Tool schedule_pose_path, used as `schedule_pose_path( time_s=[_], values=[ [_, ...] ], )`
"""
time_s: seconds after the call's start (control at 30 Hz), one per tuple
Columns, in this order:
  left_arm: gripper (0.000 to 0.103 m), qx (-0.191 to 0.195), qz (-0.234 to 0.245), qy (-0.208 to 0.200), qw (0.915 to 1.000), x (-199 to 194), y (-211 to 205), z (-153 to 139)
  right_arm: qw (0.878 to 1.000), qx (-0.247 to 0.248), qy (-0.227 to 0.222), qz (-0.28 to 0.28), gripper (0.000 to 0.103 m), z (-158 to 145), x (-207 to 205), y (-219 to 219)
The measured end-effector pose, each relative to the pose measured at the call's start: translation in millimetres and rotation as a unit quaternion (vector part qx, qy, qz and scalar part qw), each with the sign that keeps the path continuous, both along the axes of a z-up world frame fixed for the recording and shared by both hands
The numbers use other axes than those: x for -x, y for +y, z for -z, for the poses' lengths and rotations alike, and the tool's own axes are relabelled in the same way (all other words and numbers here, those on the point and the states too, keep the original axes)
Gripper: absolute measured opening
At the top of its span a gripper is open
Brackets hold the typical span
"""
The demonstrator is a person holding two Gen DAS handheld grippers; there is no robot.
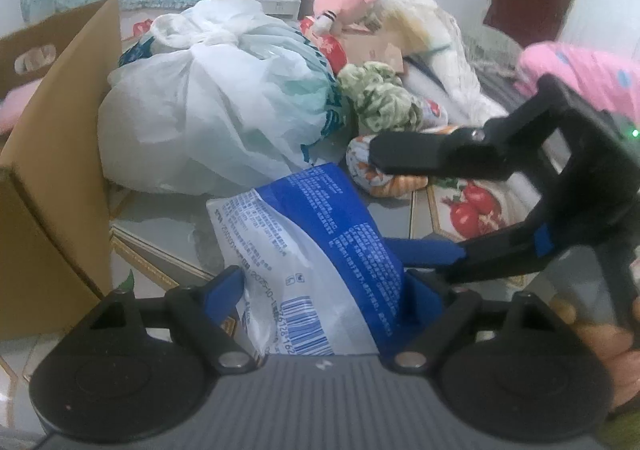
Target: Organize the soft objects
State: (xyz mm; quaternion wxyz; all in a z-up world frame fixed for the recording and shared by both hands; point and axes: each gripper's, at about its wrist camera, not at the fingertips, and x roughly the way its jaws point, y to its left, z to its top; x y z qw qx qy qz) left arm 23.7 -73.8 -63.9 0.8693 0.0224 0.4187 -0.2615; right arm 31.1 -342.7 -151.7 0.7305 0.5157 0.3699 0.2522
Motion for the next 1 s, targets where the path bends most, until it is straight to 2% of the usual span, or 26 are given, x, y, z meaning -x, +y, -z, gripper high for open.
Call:
schedule_pose_path(
  time_s=[0.1,0.2,0.37,0.5,0.57,0.7,0.87,1.0],
  values=[
    [0.087,0.038,-0.007,0.011,0.9992,-2.4,12.6,1.8,1.000,0.017,0.004,-0.005,0.087,-2.3,-3.8,8.6],
    [0.087,0.073,-0.013,0.019,0.9971,-2.8,24.3,4.8,1.000,0.029,0.011,-0.007,0.081,-3.1,-8.0,15.2],
    [0.087,0.114,-0.018,0.022,0.9931,-0.7,34.9,7.4,0.998,0.057,0.024,-0.020,0.047,0.5,-16.3,31.5],
    [0.087,0.122,-0.008,0.018,0.9923,-0.8,35.2,5.3,0.997,0.071,0.023,-0.014,0.042,-1.9,-13.7,36.4],
    [0.088,0.129,0.001,0.025,0.9913,-2.2,34.4,4.2,0.996,0.082,0.018,-0.007,0.036,-7.5,-10.1,35.0],
    [0.088,0.138,0.029,0.023,0.9898,0.1,27.2,0.3,0.993,0.120,0.011,0.009,0.033,-22.1,0.6,27.9],
    [0.088,0.147,0.080,0.005,0.9859,12.1,15.2,-7.4,0.982,0.188,0.018,0.020,0.033,-42.3,9.1,17.4],
    [0.088,0.166,0.117,0.017,0.9790,13.9,0.8,-7.3,0.955,0.295,0.023,0.012,0.033,-72.4,13.4,24.8]
  ],
)
